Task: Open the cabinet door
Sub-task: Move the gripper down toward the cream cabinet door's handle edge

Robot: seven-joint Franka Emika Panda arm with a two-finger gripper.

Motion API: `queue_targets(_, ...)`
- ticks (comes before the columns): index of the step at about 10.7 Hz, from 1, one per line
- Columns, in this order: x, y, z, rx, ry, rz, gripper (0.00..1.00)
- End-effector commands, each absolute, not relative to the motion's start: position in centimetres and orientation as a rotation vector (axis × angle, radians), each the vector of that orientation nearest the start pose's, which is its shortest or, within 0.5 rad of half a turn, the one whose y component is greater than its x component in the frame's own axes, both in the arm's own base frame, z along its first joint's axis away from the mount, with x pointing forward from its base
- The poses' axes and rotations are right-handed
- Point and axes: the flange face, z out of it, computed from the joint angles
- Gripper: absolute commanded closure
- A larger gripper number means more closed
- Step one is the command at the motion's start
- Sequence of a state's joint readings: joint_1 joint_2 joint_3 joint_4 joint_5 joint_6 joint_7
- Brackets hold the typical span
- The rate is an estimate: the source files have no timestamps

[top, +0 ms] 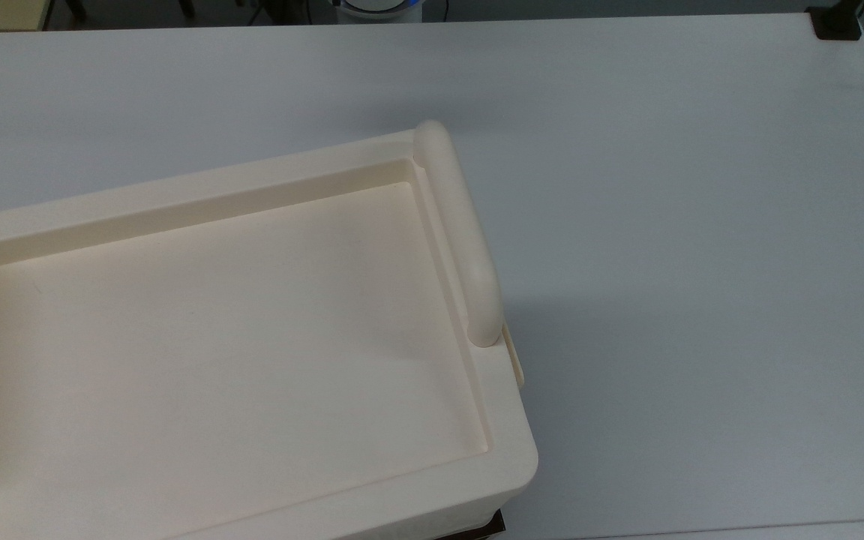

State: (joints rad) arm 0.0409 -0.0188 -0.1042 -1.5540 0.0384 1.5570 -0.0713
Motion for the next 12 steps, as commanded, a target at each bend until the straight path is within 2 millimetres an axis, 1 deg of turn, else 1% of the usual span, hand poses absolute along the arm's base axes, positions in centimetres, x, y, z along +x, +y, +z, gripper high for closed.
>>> queue_targets(1, 55.8, -3.1, 64.1, -3.087, -0.038, -0.141, 0.0)
queue_targets(3, 57.0, -3.0, 64.5, -3.083, -0.057, -0.258, 0.0)
queue_targets(4, 57.5, -2.9, 65.0, -3.077, -0.085, -0.334, 0.08)
queue_targets(5, 58.1, -2.7, 65.8, -3.068, -0.095, -0.447, 0.24)
queue_targets(6, 58.5, -2.3, 66.3, -3.057, -0.101, -0.52, 0.38)
queue_targets(7, 59.2, -1.4, 66.5, -3.046, -0.123, -0.59, 0.48)
queue_targets(8, 60.6, -0.5, 66.1, -3.021, -0.13, -0.665, 0.52)
queue_targets(9, 61.7, 0.7, 65.9, -2.99, -0.151, -0.713, 0.52)
queue_targets(10, 62.7, 1.5, 65.6, -2.973, -0.165, -0.769, 0.52)
queue_targets(11, 63.2, 1.9, 65.9, -2.947, -0.158, -0.844, 0.51)
queue_targets(12, 63.8, 2.5, 65.8, -2.913, -0.155, -0.896, 0.51)
